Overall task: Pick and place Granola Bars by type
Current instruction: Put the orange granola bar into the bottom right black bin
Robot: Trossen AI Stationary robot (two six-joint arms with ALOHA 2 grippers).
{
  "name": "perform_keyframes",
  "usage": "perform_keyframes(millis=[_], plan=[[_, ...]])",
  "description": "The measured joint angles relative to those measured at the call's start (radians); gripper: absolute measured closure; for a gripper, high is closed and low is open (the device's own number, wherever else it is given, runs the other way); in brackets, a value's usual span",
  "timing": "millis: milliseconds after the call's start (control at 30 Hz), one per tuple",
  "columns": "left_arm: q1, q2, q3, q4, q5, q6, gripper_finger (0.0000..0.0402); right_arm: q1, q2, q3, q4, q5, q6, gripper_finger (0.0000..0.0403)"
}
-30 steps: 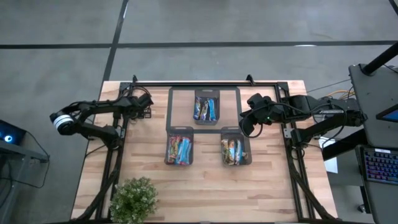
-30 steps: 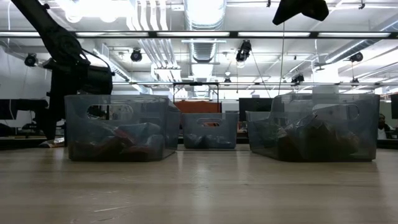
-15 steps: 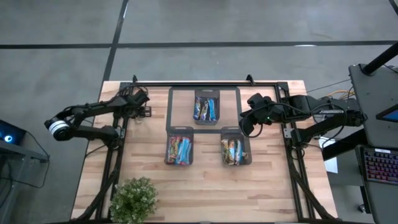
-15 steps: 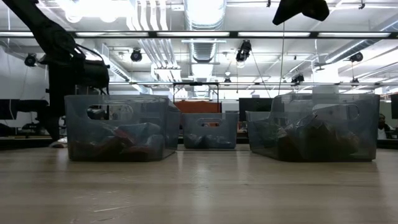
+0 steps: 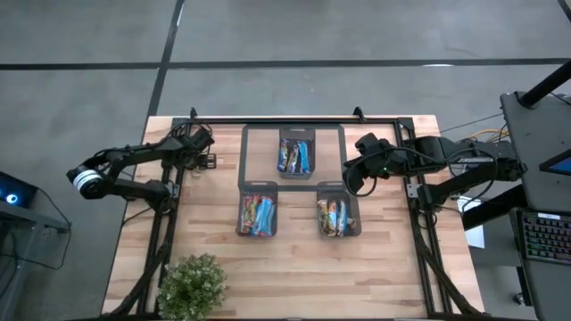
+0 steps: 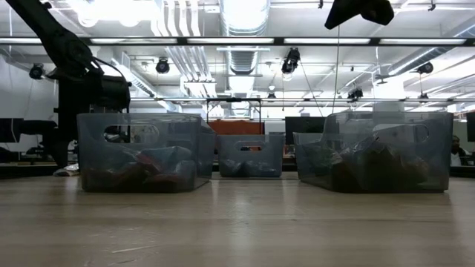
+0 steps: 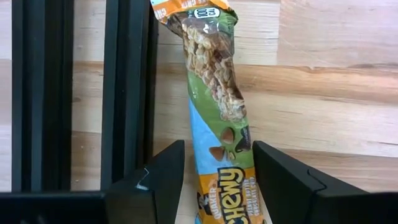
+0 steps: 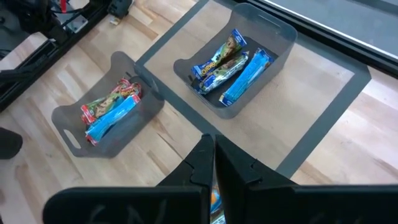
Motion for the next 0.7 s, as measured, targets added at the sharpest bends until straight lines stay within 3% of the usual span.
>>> perform_keyframes(millis=[267, 533, 700], plan=[[0.002, 0.000, 0.000, 0.000, 0.005, 0.011, 0.0230, 0.000, 0.000, 0.000, 0.001, 0.000, 0.007, 0.0394], [0.005, 0.000, -0.002, 0.005, 0.026, 0.003, 0.0285, 0.000, 0.000, 0.000, 0.002, 0.000, 0.007, 0.0394], [0.006, -0.002, -0.015, 0.010, 0.033, -0.014, 0.0295, 0.000, 0.000, 0.000, 0.002, 0.000, 0.004, 0.0394]])
